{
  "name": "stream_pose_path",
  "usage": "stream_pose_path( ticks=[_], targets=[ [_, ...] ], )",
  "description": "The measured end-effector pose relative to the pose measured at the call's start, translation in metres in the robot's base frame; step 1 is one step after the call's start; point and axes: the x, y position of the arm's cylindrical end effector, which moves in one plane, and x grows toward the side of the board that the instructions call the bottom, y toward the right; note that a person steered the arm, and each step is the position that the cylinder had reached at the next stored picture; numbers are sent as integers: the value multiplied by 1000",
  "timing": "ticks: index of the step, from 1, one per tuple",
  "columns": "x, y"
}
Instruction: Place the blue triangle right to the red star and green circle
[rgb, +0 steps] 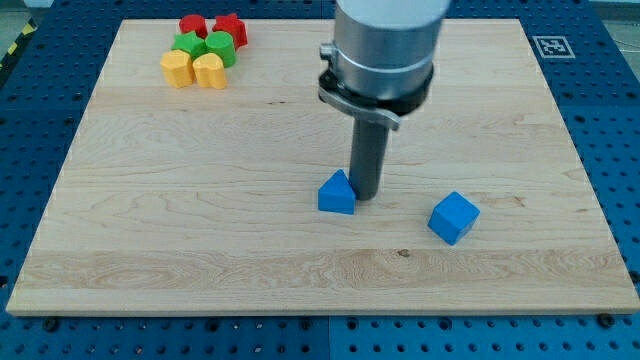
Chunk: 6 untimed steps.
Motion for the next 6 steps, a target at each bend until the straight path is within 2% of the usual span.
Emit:
stream_pose_path(
  ticks=[1, 2, 3, 4, 5, 6],
  targets=[
    [9, 12],
    [41, 17],
    [51, -2],
    [19, -32],
    [-38, -56],
    [-56, -60]
  ],
)
